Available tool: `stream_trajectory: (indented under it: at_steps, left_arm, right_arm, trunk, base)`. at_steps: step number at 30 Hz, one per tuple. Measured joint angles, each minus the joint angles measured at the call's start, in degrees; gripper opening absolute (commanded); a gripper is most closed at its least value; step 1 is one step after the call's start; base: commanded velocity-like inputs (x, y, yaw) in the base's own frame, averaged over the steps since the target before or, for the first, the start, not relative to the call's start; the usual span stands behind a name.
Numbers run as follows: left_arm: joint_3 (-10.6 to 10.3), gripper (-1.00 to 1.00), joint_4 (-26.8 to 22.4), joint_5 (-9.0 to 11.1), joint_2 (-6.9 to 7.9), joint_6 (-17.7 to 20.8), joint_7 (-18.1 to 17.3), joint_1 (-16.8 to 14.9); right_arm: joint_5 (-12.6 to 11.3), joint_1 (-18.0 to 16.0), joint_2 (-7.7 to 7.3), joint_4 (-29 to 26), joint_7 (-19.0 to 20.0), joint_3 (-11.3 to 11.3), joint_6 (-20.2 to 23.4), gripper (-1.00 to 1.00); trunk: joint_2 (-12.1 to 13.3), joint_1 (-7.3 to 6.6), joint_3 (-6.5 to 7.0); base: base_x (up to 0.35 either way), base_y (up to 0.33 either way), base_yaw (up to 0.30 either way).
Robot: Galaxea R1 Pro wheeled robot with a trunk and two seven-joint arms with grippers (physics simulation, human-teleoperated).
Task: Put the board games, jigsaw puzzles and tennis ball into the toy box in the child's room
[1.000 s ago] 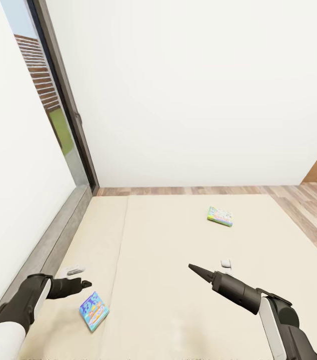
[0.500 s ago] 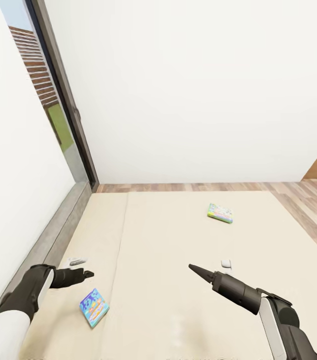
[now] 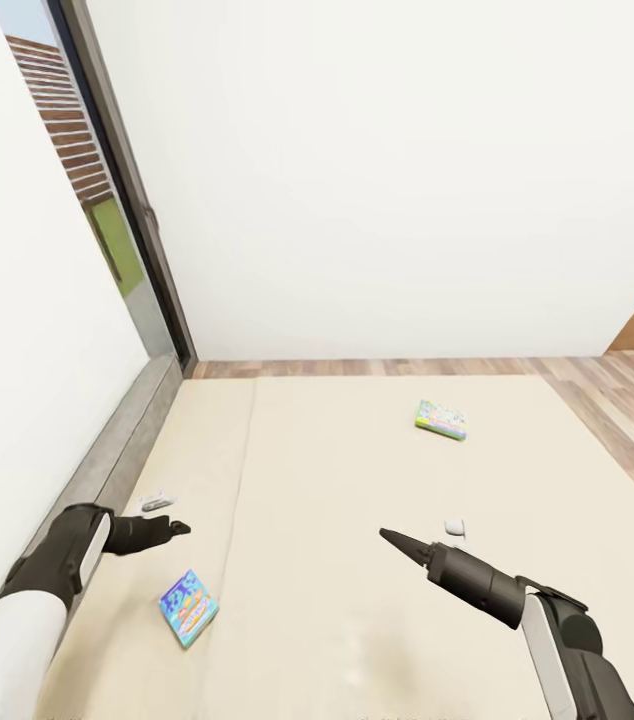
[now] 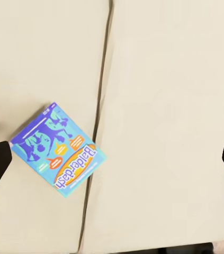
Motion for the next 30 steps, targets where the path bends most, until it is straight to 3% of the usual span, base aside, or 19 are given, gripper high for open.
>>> stream_trajectory:
  at_steps: [15, 30]
  left_arm:
    - [0.1, 1.00, 0.7, 0.1, 0.08, 6.0, 0.2, -3.4]
    - [0.0, 1.00, 7.3, -0.1, 0.18, 6.9, 0.2, -7.5]
  right_arm:
    - [-0.4, 0.0, -0.31, 0.0, 0.1, -0.1, 0.1, 1.00]
    - [-0.4, 1.1, -0.34, -0.1, 2.3, -1.8, 0.1, 1.00]
  trunk:
    - [0.0, 0.00, -1.41]
    - [0.0, 0.00, -2.82]
  base:
    - [0.000, 0.000, 0.000]
    - [0.000, 0.000, 0.000]
